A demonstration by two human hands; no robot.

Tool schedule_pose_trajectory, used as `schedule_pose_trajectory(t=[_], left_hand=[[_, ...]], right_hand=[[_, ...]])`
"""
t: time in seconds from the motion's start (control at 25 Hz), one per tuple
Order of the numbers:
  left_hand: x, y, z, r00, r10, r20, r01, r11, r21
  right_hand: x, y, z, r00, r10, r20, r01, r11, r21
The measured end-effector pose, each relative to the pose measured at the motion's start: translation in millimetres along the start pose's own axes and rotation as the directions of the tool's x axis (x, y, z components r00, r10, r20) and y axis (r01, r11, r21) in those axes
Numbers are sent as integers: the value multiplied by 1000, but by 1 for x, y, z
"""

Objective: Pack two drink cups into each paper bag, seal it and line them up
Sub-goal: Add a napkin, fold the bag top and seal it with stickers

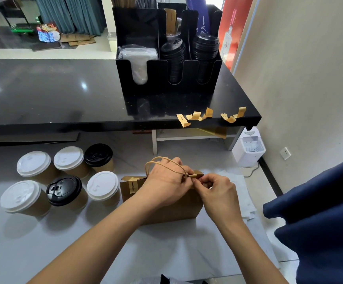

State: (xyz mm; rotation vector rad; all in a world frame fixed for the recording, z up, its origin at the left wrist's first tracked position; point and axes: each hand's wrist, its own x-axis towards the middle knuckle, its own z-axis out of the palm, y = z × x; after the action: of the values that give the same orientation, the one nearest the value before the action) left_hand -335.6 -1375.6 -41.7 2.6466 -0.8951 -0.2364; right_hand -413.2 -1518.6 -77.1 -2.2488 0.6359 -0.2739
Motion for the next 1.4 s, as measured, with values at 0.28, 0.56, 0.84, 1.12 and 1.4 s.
schedule_pose_trajectory(t=[0.28, 0.56, 0.84, 1.12, 1.4], left_hand=[[-2, 1, 7, 993, 54, -104, -50, 998, 46], [-4, -1, 12, 984, 87, -158, -71, 992, 103], [-4, 0, 11, 986, 52, -160, -44, 998, 52], [-12, 2, 11, 971, 41, -234, -56, 997, -61], [-24, 2, 11, 971, 24, -240, -61, 988, -145]], right_hand=[[3, 8, -5, 999, 23, -31, -23, 1000, 2], [6, 17, -3, 996, -2, 84, -1, 999, 38], [5, 15, -4, 998, -67, -8, 67, 988, 137], [13, 10, -11, 950, -313, -18, 312, 936, 162], [17, 13, -8, 916, -400, 14, 397, 913, 90]])
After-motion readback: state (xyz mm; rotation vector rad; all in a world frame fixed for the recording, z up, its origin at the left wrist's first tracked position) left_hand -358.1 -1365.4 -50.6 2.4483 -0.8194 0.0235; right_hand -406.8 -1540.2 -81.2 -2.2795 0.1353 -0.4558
